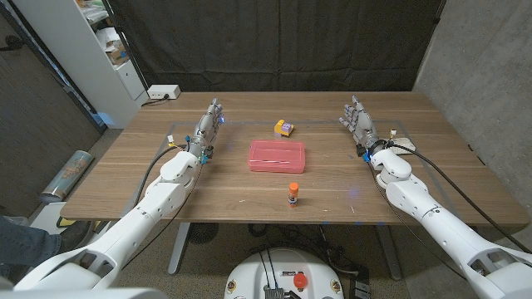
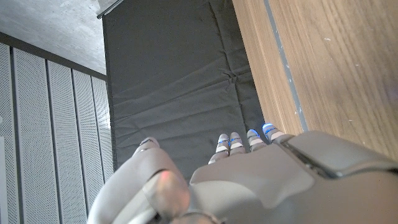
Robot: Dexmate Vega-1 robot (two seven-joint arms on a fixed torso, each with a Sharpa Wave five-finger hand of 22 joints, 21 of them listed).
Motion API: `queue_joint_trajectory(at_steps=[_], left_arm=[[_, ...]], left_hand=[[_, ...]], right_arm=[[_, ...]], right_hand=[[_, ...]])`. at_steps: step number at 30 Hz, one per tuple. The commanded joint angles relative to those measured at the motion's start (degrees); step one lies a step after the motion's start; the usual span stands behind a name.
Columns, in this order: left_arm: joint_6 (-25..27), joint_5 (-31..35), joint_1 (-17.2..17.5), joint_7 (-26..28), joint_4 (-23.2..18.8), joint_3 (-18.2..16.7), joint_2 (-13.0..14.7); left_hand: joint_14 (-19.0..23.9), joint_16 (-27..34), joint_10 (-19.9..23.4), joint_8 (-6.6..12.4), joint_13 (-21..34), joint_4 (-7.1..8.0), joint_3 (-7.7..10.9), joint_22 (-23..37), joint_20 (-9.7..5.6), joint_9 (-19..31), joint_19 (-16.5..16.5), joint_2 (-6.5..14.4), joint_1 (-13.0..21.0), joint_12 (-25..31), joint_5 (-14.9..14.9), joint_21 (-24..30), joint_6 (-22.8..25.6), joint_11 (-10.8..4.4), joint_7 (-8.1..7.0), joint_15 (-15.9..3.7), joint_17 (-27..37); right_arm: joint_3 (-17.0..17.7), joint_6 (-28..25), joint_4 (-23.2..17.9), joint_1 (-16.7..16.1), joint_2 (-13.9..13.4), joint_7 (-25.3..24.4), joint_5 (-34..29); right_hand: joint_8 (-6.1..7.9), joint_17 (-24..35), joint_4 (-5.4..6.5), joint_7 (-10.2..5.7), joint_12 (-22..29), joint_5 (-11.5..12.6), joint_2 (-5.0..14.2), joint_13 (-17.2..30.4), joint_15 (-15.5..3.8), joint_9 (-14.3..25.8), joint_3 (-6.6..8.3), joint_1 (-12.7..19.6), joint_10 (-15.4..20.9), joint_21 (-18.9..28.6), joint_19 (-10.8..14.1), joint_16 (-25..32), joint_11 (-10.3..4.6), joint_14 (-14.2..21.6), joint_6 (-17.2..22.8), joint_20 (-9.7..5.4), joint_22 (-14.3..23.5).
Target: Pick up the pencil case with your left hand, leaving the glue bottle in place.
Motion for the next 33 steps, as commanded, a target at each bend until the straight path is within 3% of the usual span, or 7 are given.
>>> queue_joint_trajectory(at_steps=[1,17,33], left_arm=[[0.4,-0.3,1.3,0.5,-1.6,-0.5,0.9],[0.1,1.5,3.6,2.2,-6.6,-0.9,3.1],[-0.4,3.8,3.2,2.1,-8.3,-0.2,4.1]], left_hand=[[-0.3,0.4,-0.4,0.30,0.2,-0.10,0.38,0.1,0.21,0.2,-2.4,0.0,0.4,0.2,0.4,0.2,-0.2,0.09,0.05,-0.02,0.1],[-0.1,0.3,0.0,0.29,0.1,-0.22,0.31,0.1,0.58,0.2,-2.4,0.2,0.5,0.2,0.5,-0.1,0.3,0.27,0.08,0.10,0.1],[0.2,0.3,0.2,0.17,-0.1,-0.41,0.35,0.1,0.92,0.2,-2.3,0.5,0.7,0.1,0.4,-0.4,0.5,0.07,-0.08,0.05,0.1]], right_arm=[[0.2,-0.4,-2.0,-1.3,-0.2,-1.5,-0.1],[-0.1,-0.2,-2.5,-1.9,-0.3,-1.8,-0.7],[0.0,0.0,-2.6,-2.1,0.0,-2.5,-0.7]], right_hand=[[0.26,0.2,-0.08,0.37,0.4,0.4,0.26,0.1,0.09,0.2,0.31,0.4,-0.1,0.3,0.3,0.3,0.61,-0.5,-0.1,0.04,0.2],[0.28,0.2,-0.13,0.57,0.5,0.5,0.33,0.1,0.19,0.2,0.14,0.4,0.0,0.3,0.0,0.3,0.79,-0.6,0.0,0.25,0.2],[0.28,0.1,-0.17,0.63,0.5,0.6,0.38,0.1,0.21,0.2,-0.02,0.4,0.0,0.3,-0.1,0.3,0.72,-0.6,0.0,0.29,0.2]])
